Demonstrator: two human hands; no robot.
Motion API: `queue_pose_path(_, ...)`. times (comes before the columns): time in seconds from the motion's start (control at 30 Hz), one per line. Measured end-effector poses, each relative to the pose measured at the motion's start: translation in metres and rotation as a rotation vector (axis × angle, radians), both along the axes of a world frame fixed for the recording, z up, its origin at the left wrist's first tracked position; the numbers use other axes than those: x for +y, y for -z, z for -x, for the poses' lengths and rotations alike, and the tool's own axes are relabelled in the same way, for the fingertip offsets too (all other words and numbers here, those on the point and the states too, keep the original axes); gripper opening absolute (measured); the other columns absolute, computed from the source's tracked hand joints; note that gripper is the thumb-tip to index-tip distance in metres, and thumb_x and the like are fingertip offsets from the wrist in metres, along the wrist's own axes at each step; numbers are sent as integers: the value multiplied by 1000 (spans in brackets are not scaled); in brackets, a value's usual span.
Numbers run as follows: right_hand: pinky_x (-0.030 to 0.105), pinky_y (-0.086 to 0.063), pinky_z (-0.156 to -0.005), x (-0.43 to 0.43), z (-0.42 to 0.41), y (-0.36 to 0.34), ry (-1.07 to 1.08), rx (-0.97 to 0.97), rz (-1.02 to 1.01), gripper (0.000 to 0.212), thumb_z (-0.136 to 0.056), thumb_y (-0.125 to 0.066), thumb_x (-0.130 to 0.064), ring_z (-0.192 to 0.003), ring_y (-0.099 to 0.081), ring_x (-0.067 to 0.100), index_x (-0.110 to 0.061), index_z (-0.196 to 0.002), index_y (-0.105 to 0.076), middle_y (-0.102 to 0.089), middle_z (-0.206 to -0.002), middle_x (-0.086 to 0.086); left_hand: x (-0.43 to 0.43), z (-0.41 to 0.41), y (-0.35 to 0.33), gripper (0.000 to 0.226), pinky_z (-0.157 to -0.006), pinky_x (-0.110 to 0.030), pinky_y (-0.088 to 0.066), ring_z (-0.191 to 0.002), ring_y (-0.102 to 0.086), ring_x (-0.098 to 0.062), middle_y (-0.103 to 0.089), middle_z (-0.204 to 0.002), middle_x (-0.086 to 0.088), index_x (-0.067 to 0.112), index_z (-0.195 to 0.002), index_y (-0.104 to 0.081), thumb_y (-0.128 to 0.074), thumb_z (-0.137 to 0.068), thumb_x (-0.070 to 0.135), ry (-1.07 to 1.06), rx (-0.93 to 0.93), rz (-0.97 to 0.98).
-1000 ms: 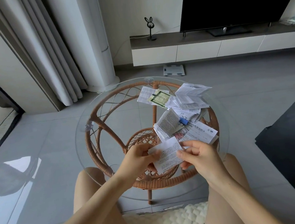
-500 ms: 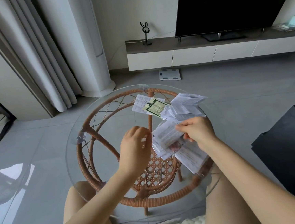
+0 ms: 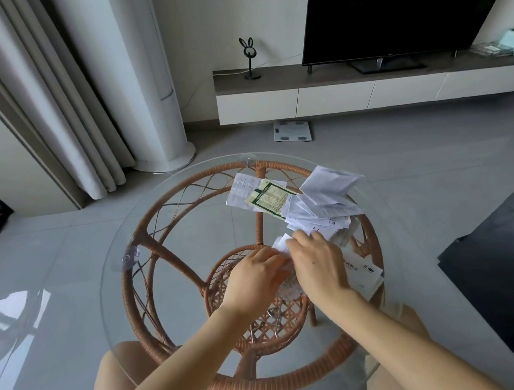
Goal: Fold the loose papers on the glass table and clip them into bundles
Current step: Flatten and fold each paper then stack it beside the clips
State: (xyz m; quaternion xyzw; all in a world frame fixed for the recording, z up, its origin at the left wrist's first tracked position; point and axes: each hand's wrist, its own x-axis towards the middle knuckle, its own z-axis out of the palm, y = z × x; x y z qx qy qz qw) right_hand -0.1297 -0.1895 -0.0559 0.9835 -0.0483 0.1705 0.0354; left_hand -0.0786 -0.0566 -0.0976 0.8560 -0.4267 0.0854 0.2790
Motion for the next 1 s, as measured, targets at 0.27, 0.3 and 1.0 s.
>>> queue_pose_path(0.27,29,-43,-73,-23,-17,14,-25,425,16,35,-99,-42,-20,-107,-60,23,-26,-133,-47,-61,-124,-1,8,-6,-1,26,-80,-36,-56,-103,-63,-23,-67,-116,0,26,-103,-75,-58,-86,35,91,34,-83)
queue_pose_path(0.3,29,-43,-74,-24,-20,13,-11,451,11,35,-98,-43,-21,-108,-59,24,-26,-132,-49,-61,-122,-1,7,-7,-3,24,-80,-37,-56,-104,-62,-23,-67,-116,0,27,-103,-75,-63,-84,33,110,32,-91)
queue_pose_path(1.0,26,-35,-63,-4,-8,-37,-127,327,-147,24,-97,-45,-20,-91,-63,25,-25,-108,-66,-68,-99,2,0,-20,-37,11,-81,-25,-49,-91,-61,-14,-71,-95,1,13,-90,-77,-67,-84,16,10,211,-34)
